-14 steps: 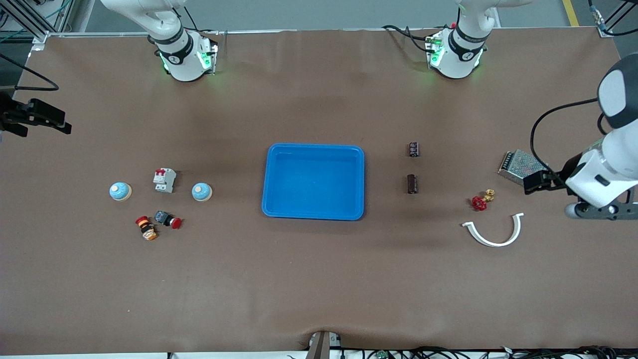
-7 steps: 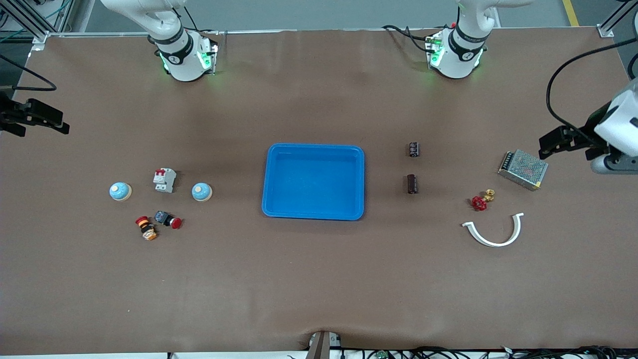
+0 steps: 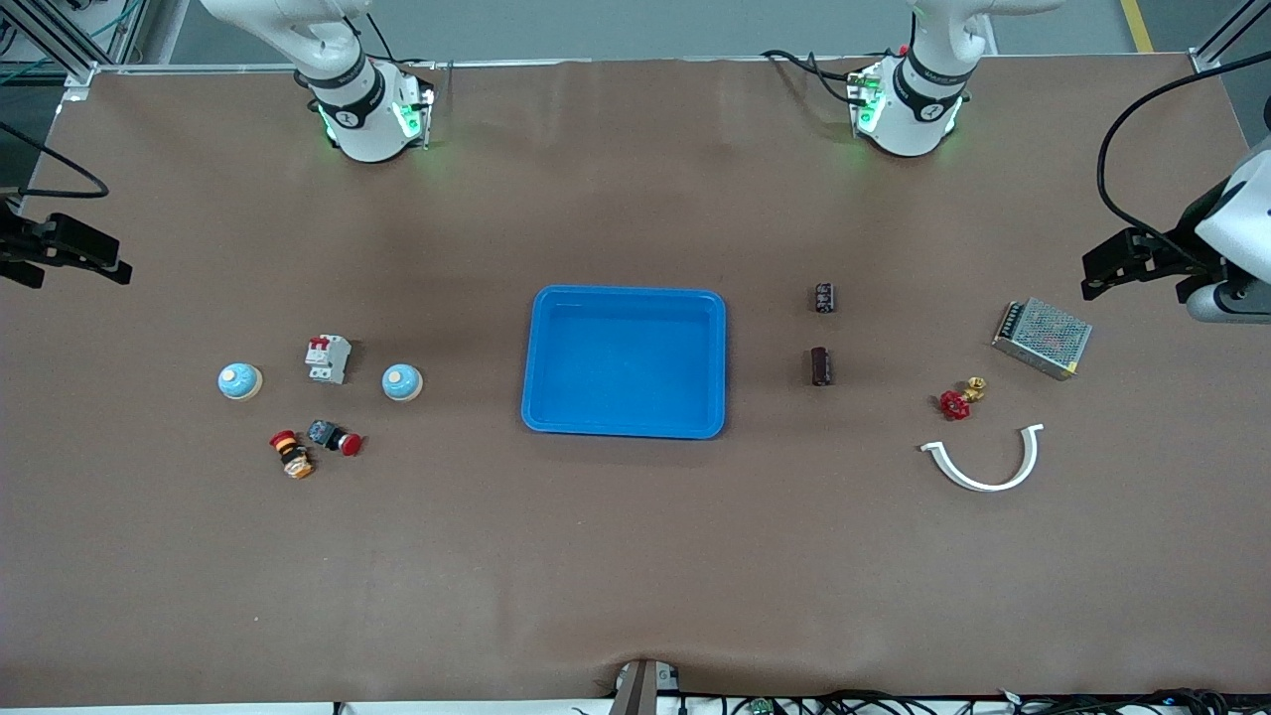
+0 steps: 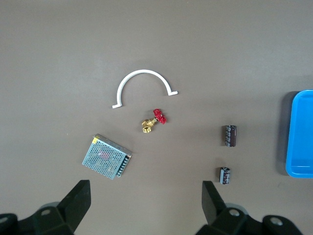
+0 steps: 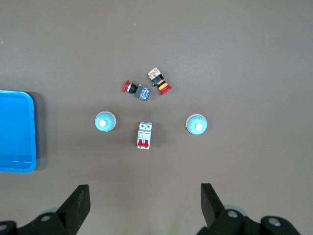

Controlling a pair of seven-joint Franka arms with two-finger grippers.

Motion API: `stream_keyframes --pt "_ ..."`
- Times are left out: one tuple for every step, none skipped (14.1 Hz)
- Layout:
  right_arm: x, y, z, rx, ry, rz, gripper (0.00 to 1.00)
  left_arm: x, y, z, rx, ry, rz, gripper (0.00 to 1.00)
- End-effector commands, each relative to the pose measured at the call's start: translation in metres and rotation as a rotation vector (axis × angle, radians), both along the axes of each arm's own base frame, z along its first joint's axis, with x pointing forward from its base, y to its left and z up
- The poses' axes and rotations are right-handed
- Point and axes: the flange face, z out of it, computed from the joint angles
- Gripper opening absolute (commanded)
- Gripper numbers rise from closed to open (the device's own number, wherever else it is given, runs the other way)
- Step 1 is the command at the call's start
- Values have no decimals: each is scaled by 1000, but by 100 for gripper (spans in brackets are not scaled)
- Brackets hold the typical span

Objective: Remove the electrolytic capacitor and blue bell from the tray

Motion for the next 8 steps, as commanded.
stream_keyframes --pt "5 -3 3 -12 -13 -10 100 -4 5 3 -25 -6 -19 100" --pt "6 -4 3 -13 -23 -12 100 -4 8 2 -24 -3 -16 100" --pt "7 -7 3 -14 -27 -16 100 -4 7 2 -25 -3 -16 100" --pt "9 -7 0 -13 -24 -16 100 -4 8 1 -25 -1 -14 100" --pt "10 -9 -2 -15 -24 -19 100 -4 9 1 -25 -1 -12 100" --pt "13 -8 -3 -17 -33 -18 100 -4 14 1 -25 -1 -5 100" --pt "14 -8 -3 -16 -38 -18 100 -4 15 1 -25 -1 -3 100" --pt "14 -9 -4 -16 -38 -20 100 -4 15 2 -25 -3 -2 100"
